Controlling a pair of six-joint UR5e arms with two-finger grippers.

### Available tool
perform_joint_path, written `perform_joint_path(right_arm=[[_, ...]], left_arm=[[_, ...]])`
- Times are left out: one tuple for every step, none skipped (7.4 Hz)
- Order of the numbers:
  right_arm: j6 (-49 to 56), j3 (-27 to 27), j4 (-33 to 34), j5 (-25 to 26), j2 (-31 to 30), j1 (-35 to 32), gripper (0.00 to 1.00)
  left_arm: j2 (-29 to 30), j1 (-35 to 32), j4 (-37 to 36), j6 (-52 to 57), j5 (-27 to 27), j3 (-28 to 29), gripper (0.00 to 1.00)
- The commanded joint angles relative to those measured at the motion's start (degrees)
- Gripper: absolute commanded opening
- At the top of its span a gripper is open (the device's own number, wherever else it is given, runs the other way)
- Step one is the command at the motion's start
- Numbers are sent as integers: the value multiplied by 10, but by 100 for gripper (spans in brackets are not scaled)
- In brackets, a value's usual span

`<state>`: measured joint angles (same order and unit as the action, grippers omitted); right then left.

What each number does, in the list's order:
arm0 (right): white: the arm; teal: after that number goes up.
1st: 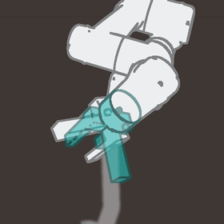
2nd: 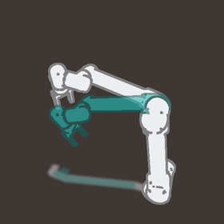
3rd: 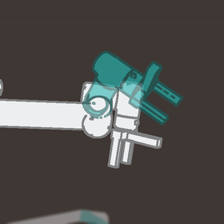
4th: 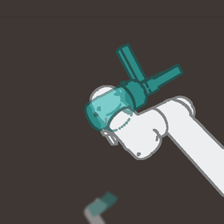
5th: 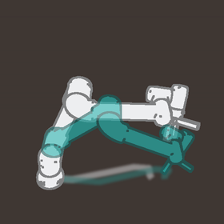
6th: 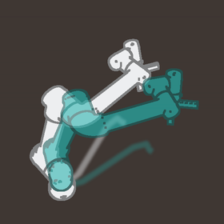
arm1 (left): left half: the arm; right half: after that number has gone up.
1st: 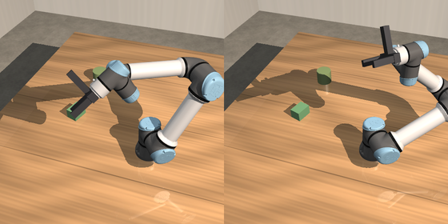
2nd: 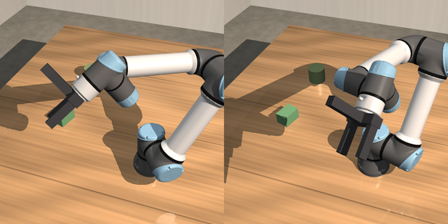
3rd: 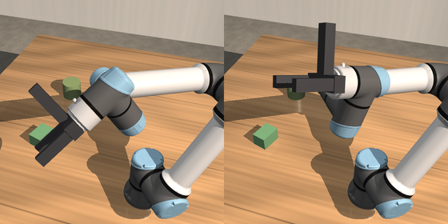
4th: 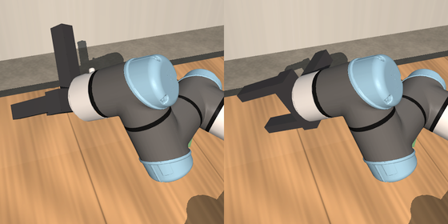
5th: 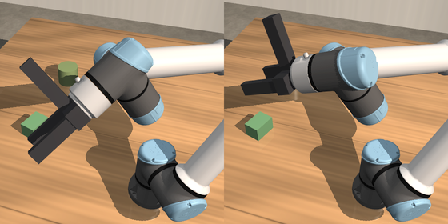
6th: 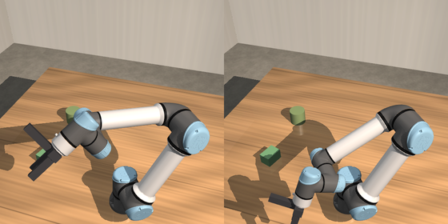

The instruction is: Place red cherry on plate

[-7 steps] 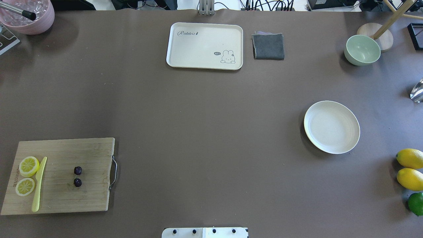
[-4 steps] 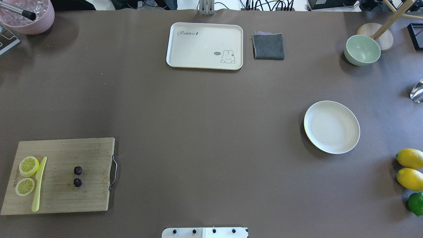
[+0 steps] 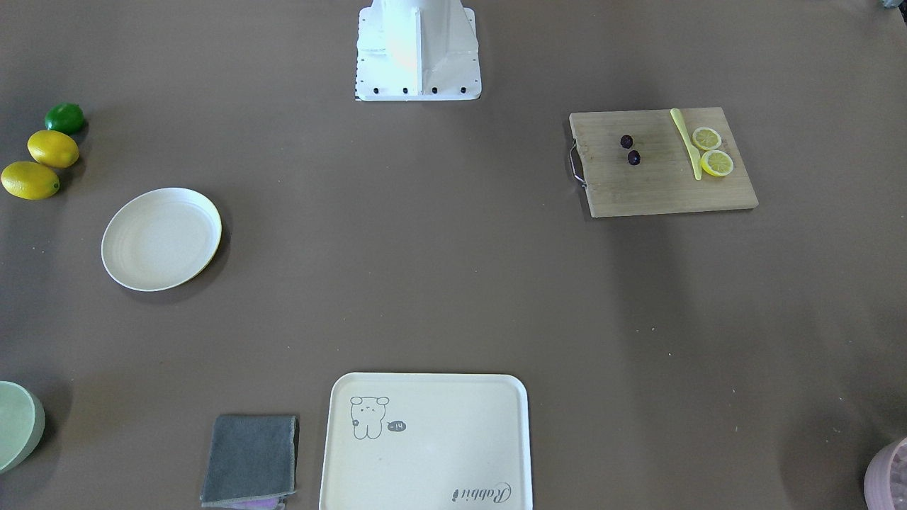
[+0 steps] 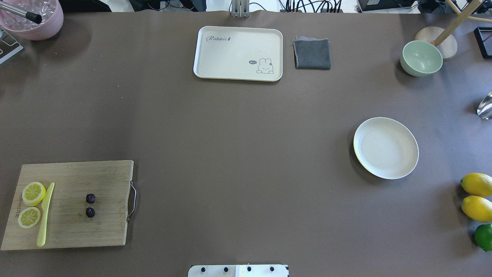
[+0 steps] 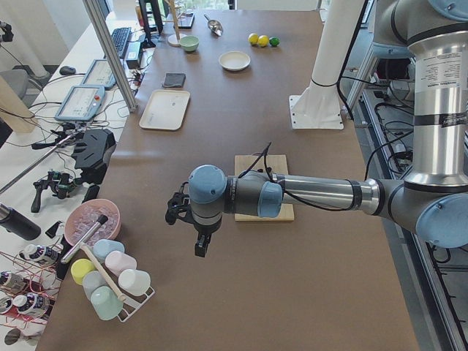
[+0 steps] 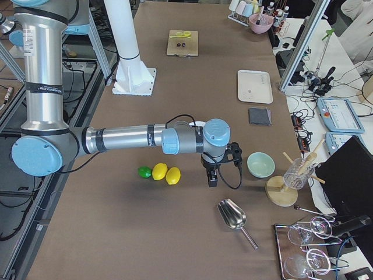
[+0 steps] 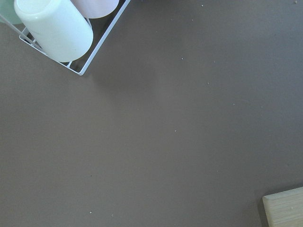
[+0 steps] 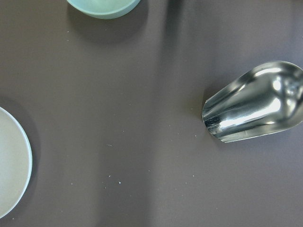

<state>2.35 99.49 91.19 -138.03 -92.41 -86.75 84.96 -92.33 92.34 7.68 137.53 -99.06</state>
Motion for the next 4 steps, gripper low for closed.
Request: perform_joint_path(right_arm=[[1, 2, -34, -5, -2, 1, 100], [1, -29, -79, -7, -3, 3, 100], [4, -49, -134, -7, -5, 7, 100], [4, -69, -169, -7, -8, 12, 100]], left_arm=[[-1, 10, 2, 0, 3, -4, 98], [-3, 11, 3, 0, 3, -4, 98], [-3, 19, 1, -2, 3, -3, 98], [-3, 20, 2, -3, 3, -3, 98]])
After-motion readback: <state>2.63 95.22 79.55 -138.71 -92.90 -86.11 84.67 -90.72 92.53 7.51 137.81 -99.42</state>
